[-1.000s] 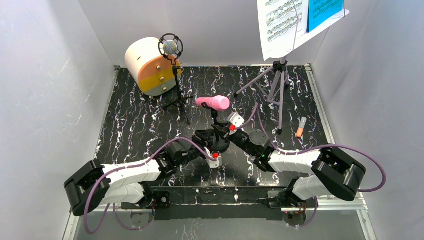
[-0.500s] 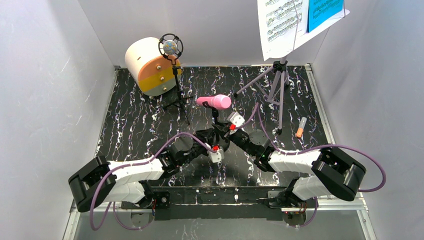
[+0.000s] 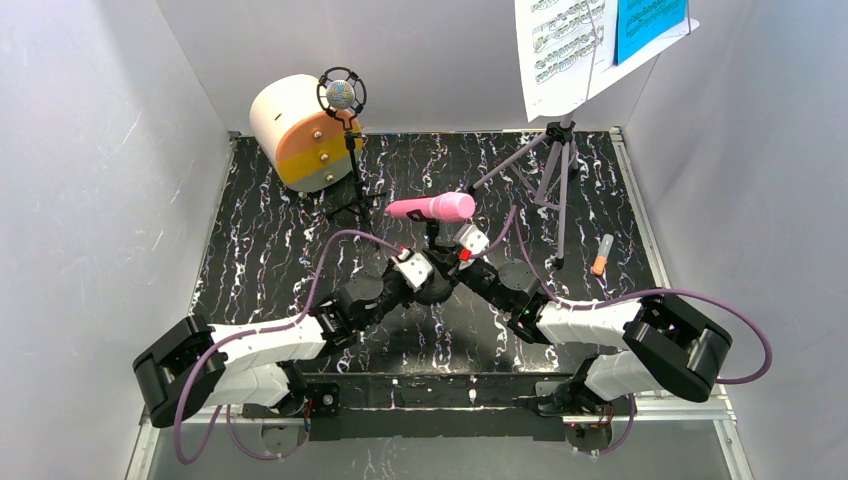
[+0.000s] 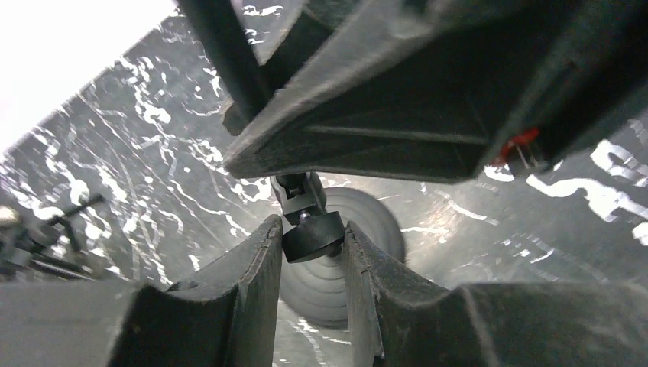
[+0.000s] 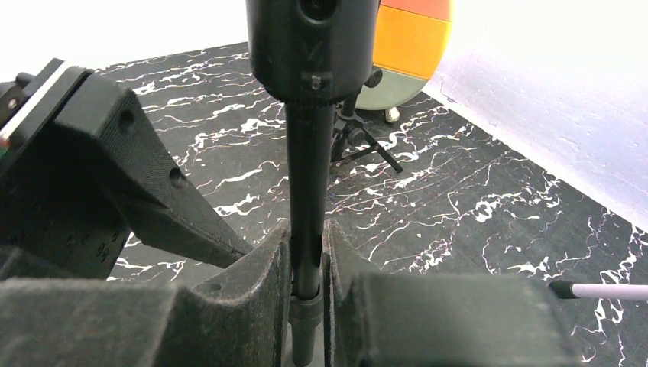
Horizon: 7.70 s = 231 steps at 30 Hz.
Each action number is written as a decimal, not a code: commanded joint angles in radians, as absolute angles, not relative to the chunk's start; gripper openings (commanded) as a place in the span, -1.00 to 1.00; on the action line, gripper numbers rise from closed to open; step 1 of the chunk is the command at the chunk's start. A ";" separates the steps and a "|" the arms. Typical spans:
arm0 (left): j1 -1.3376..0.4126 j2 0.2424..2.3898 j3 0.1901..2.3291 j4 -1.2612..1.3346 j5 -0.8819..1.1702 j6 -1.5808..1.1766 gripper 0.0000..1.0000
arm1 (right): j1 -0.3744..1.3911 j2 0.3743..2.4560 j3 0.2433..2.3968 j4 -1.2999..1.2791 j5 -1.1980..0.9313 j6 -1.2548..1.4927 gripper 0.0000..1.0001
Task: Pack up the instrument practice props
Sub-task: Unscrew the knob on the microphone stand.
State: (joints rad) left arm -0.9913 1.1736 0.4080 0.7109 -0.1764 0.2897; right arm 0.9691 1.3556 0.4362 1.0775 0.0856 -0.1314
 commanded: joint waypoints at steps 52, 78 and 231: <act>-0.772 1.015 0.397 0.551 -0.166 -0.730 0.24 | 0.989 1.420 0.424 0.856 0.026 -0.137 -0.97; -0.799 1.091 0.350 0.435 -0.253 -0.689 -0.44 | 0.989 1.425 0.430 0.844 0.037 -0.141 -0.97; -0.880 0.946 0.431 0.388 -0.266 -0.429 0.24 | 0.989 1.447 0.443 0.840 0.032 -0.133 -0.97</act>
